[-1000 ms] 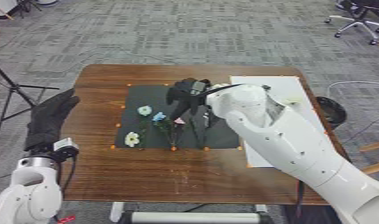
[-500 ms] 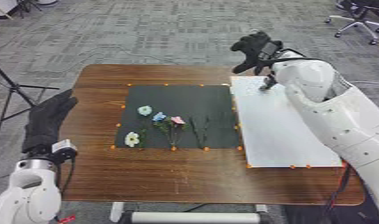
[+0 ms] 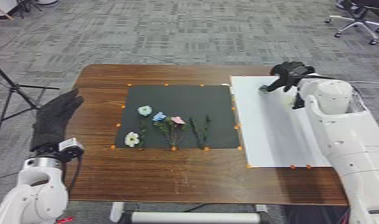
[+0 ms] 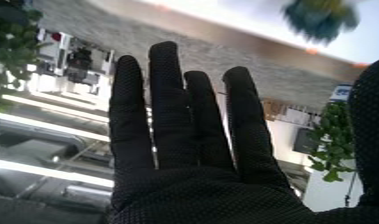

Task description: Arrange flowers

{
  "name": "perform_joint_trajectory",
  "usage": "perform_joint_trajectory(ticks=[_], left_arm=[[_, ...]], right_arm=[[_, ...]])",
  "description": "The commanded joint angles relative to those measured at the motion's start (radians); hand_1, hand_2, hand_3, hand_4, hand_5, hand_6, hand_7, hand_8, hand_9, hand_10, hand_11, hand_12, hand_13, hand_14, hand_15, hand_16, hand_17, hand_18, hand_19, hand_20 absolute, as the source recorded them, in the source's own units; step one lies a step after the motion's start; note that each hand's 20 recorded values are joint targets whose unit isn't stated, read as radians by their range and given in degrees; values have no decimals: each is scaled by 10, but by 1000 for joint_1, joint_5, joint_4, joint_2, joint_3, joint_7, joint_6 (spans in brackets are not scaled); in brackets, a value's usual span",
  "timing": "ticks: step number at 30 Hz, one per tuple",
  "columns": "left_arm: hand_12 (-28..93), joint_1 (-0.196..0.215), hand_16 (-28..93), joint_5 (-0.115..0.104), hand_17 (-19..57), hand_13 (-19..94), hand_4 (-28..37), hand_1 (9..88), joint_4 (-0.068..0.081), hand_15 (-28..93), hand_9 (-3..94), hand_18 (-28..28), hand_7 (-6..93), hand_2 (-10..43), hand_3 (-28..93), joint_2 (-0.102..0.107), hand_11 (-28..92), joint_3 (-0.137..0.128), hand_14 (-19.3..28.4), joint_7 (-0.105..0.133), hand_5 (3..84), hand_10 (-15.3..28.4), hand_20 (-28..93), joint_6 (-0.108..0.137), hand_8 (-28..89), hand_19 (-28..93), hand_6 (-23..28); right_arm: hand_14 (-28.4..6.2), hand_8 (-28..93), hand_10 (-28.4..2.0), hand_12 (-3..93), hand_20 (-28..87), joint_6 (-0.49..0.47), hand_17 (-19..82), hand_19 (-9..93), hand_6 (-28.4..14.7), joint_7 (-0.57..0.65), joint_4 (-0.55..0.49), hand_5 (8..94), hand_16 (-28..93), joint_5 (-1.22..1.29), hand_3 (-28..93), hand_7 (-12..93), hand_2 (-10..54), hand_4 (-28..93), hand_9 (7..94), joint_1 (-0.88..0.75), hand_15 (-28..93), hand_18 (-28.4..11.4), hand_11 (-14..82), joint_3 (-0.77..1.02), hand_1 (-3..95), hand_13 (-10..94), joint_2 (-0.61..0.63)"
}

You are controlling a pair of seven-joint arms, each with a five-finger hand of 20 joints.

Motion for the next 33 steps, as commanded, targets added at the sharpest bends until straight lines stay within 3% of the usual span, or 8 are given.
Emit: perform_joint_trajectory(ticks=[1,9,21,24,26,27,30,33], left_arm=[[117,1,18,-7,44,352,-241,247,-7,99,490,110,144,12,698,4,190,0,157,-1,483,136,148,15,-76,56,37],[117,7,19,-8,44,352,-242,248,-13,99,490,110,144,12,697,2,190,0,157,-2,483,137,148,23,-76,55,37],[117,11,19,-3,44,352,-240,247,-12,98,489,110,143,12,697,7,191,-8,156,-20,483,136,148,8,-76,56,37],[116,12,19,-3,44,352,-240,248,-13,99,490,110,143,12,696,6,190,-9,156,-24,483,136,148,5,-76,56,36],[116,11,19,-3,44,352,-240,247,-12,99,490,110,143,11,697,6,190,-8,156,-25,483,136,148,4,-76,56,37],[116,13,19,-3,44,352,-240,248,-12,99,490,110,142,12,696,6,190,-8,157,-26,483,136,148,4,-76,56,38],[116,11,18,-4,44,352,-240,248,-11,99,490,110,142,11,697,5,190,-8,157,-26,483,135,148,3,-75,57,38],[116,11,18,-4,44,353,-241,248,-12,99,489,110,141,12,696,8,190,-8,157,-25,483,136,148,2,-75,57,38]], right_arm=[[-136,-82,-126,165,421,-30,247,314,-11,27,-74,401,250,65,714,149,-95,-205,414,-82,161,-188,48,-36,210,494,104],[-136,-80,-127,169,436,-44,245,342,-12,86,-118,405,264,175,712,148,-95,-204,417,-126,165,-189,50,-49,211,518,171],[-126,-79,-127,170,462,-57,235,407,-12,155,-166,406,274,226,724,153,-95,-205,419,-248,166,-192,49,7,276,539,198],[-116,-88,-122,173,475,45,237,448,-3,208,-163,420,276,284,728,179,-95,-215,442,-270,180,-190,57,-35,318,575,214],[-99,-108,-118,171,486,126,250,485,11,212,-151,461,279,304,726,211,-95,-225,503,-276,209,-187,75,-63,362,622,220],[-86,-128,-111,167,497,160,264,509,32,215,-148,535,287,306,708,246,-95,-226,583,-279,243,-184,107,-79,406,663,225],[-69,-23,-96,170,526,269,283,544,37,221,-132,617,304,328,636,285,-95,-234,674,-270,305,-184,145,-134,491,716,240],[-54,4,-83,262,549,337,304,566,40,236,-132,693,365,360,590,314,-95,-215,766,-254,350,-182,100,-183,554,765,263]])
